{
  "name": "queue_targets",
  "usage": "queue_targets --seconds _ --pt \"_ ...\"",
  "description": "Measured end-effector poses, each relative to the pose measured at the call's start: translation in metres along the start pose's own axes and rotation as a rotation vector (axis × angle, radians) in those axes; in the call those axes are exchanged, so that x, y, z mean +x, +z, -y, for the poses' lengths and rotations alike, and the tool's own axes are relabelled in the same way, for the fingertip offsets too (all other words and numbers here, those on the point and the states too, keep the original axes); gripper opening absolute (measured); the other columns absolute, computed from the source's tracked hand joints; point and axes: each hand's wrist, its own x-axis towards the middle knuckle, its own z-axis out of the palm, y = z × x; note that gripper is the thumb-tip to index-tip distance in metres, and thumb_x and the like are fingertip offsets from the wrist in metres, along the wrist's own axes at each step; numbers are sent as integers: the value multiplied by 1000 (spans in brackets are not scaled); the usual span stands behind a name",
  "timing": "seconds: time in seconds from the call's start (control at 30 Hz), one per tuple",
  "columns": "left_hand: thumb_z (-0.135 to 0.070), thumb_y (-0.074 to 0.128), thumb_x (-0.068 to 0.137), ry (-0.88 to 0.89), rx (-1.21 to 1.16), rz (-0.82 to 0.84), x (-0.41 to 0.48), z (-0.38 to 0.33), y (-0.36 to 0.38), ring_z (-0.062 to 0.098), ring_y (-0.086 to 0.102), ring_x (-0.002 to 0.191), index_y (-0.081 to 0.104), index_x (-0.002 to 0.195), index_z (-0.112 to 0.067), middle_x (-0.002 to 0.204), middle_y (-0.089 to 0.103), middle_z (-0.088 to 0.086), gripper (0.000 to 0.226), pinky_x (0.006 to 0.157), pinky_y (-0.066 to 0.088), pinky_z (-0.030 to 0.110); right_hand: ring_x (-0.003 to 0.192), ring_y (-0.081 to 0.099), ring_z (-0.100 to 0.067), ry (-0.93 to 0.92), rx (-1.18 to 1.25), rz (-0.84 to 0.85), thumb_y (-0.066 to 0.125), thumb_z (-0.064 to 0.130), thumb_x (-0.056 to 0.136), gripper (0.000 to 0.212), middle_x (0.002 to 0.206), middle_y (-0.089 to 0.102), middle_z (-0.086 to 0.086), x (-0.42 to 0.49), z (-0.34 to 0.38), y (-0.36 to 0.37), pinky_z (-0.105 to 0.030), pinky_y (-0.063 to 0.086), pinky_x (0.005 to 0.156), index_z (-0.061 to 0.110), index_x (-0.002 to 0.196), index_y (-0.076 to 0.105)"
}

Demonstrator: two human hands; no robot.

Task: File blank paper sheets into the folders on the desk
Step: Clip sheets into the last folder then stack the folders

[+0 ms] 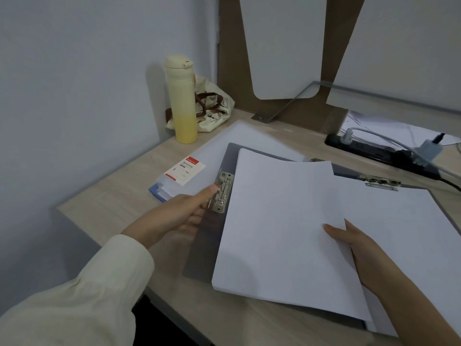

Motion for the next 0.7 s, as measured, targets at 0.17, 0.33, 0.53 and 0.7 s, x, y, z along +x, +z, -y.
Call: queue_targets --seconds 0.17,0.33,0.53,0.7 --pt "-77 28 78 12 284 15 21 -38 -7 22 66 90 63 99 -10 101 68 10 79 77 54 32 74 73 -16 -5 -11 11 51 15 91 20 88 76 2 -2 1 2 -26 57 58 22 106 61" --pt "-65 35 87 140 255 -109 53 -60 -3 20 63 76 53 106 -7 94 62 10 64 66 56 31 78 73 -18 -20 15 -7 52 16 89 23 95 75 -1 -5 0 1 -28 58 61 21 109 61" --pt "-26 50 94 284 261 -148 71 -46 -2 16 58 59 50 96 -14 72 57 0 12 53 49 25 80 72 -19 -17 68 2 52 15 88 21 94 75 -1 -8 -2 3 -24 58 56 21 105 63" --pt "-19 51 94 307 224 -103 68 -44 -5 12 56 60 54 95 -13 74 56 0 7 40 44 11 82 72 -21 -30 54 -23 54 17 87 24 96 75 0 -6 -1 5 -32 58 71 23 108 62"
